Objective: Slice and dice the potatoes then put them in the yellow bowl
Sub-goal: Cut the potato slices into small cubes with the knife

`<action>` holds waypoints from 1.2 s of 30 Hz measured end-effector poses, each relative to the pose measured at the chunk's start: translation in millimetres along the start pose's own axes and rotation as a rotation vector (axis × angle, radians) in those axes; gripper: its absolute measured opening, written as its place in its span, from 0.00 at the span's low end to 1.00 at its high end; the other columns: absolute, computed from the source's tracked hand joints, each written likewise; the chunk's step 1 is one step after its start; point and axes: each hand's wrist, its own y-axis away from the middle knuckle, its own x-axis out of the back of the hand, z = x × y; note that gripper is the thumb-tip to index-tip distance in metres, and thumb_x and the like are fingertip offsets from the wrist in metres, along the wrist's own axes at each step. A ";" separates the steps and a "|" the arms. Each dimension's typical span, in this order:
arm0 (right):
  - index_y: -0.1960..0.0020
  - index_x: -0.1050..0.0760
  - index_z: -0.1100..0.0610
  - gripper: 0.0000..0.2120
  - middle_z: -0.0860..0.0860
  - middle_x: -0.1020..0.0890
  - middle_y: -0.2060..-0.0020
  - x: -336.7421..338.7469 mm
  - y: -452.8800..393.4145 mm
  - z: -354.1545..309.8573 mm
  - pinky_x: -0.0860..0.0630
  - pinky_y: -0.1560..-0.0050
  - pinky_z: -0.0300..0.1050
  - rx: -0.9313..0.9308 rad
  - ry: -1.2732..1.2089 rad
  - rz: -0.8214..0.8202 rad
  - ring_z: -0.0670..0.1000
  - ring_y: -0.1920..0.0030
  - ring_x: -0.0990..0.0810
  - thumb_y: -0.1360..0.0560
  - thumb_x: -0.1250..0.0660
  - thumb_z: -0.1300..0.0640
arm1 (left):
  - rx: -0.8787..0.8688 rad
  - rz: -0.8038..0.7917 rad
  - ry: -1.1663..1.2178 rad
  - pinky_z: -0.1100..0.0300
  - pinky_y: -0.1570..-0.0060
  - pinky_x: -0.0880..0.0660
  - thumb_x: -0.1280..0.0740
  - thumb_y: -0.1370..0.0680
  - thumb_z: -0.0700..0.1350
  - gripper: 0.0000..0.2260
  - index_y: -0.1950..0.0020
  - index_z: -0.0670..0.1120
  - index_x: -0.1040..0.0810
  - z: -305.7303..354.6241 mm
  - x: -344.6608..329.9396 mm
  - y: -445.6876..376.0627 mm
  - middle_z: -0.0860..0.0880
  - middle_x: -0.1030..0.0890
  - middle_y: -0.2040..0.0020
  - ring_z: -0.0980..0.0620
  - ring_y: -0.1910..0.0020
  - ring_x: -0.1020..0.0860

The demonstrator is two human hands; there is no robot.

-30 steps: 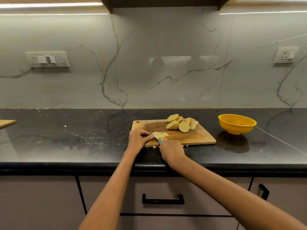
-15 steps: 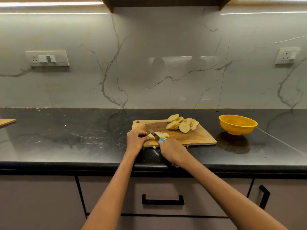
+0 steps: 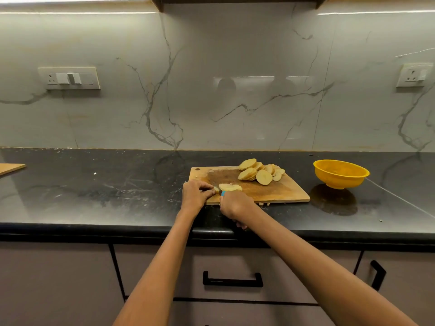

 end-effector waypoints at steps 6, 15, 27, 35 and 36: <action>0.38 0.28 0.63 0.13 0.57 0.22 0.42 -14.9 0.5 5.9 0.25 0.47 0.47 0.067 0.209 0.101 0.56 0.44 0.22 0.19 0.44 0.59 | -0.004 0.017 -0.010 0.62 0.50 0.25 0.27 0.29 0.38 0.08 0.51 0.38 0.17 2.5 -0.8 2.4 0.42 0.16 0.54 0.52 0.54 0.20; 0.46 0.26 0.61 0.17 0.59 0.21 0.53 1.4 4.2 30.6 0.25 0.54 0.48 0.108 -0.070 0.118 0.58 0.51 0.20 0.16 0.52 0.55 | 0.042 0.038 0.052 0.65 0.45 0.29 0.29 0.28 0.36 0.11 0.46 0.39 0.18 0.0 0.3 2.4 0.43 0.17 0.48 0.50 0.47 0.20; 0.52 0.26 0.61 0.21 0.56 0.21 0.61 -7.0 -2.2 28.5 0.26 0.62 0.44 0.094 -0.135 0.226 0.51 0.65 0.24 0.17 0.50 0.49 | 0.069 0.079 0.102 0.65 0.50 0.26 0.25 0.32 0.36 0.10 0.52 0.41 0.17 0.0 3.2 4.4 0.44 0.16 0.53 0.55 0.56 0.21; 0.50 0.26 0.59 0.18 0.54 0.23 0.57 4.4 -6.6 54.9 0.30 0.57 0.45 -0.006 -0.122 0.316 0.51 0.57 0.24 0.18 0.49 0.49 | 0.044 0.004 0.087 0.70 0.51 0.26 0.23 0.33 0.41 0.17 0.46 0.41 0.19 2.7 3.5 5.8 0.47 0.18 0.49 0.55 0.53 0.22; 0.49 0.25 0.60 0.18 0.54 0.22 0.56 4.9 -4.7 60.3 0.31 0.57 0.45 -0.038 -0.108 0.314 0.52 0.56 0.24 0.18 0.48 0.49 | 0.038 -0.041 0.098 0.73 0.54 0.26 0.23 0.34 0.42 0.20 0.44 0.40 0.20 3.1 2.8 5.6 0.47 0.19 0.48 0.56 0.53 0.22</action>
